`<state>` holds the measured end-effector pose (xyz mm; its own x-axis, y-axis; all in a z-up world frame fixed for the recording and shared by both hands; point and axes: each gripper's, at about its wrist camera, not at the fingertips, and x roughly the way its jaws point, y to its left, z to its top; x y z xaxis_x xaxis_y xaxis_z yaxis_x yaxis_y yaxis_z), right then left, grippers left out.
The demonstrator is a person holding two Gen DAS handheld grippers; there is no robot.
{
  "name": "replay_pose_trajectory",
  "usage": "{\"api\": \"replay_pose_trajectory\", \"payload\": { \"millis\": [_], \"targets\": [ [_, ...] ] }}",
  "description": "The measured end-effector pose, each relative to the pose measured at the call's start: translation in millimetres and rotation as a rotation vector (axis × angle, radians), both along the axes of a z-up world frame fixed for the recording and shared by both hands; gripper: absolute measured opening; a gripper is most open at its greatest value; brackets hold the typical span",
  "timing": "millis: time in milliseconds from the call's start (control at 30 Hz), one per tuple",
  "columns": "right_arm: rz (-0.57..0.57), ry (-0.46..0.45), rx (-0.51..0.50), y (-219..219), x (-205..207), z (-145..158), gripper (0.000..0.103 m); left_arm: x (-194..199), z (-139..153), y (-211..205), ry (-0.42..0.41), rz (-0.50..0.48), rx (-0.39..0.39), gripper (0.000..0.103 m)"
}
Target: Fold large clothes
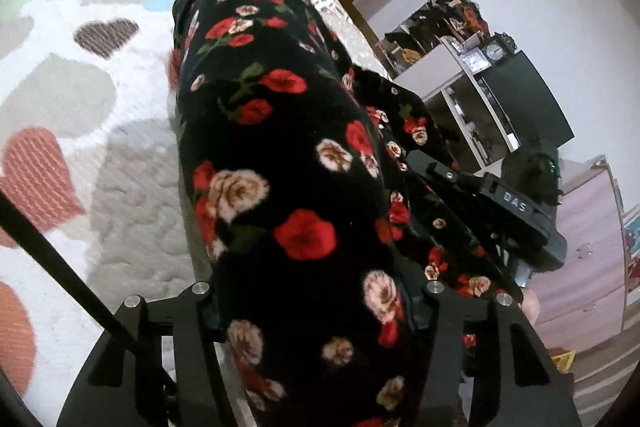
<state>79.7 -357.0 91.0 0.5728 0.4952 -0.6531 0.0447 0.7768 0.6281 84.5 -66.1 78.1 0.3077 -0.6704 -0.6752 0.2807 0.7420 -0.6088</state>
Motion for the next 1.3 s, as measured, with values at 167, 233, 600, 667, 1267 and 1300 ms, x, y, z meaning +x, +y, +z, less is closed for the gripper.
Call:
{"api": "replay_pose_trajectory", "payload": {
  "millis": [167, 233, 600, 667, 1267, 1300],
  "targets": [
    [0.042, -0.04, 0.005, 30, 7, 16, 0.041, 7, 21, 29, -0.042, 0.053, 0.027, 0.058],
    [0.054, -0.045, 0.021, 43, 15, 17, 0.041, 10, 25, 44, -0.049, 0.077, 0.037, 0.058],
    [0.099, 0.016, -0.054, 107, 65, -22, 0.042, 33, -30, 98, 0.088, 0.19, 0.033, 0.064],
    [0.091, 0.045, -0.038, 101, 70, -36, 0.047, 32, -32, 97, 0.066, 0.177, 0.036, 0.067],
    [0.052, 0.085, -0.102, 98, 46, -32, 0.042, 41, -6, 69, 0.027, 0.155, 0.295, 0.076],
    [0.041, 0.082, -0.095, 98, 44, -32, 0.042, 43, -5, 68, 0.03, 0.148, 0.301, 0.076]
  ]
}}
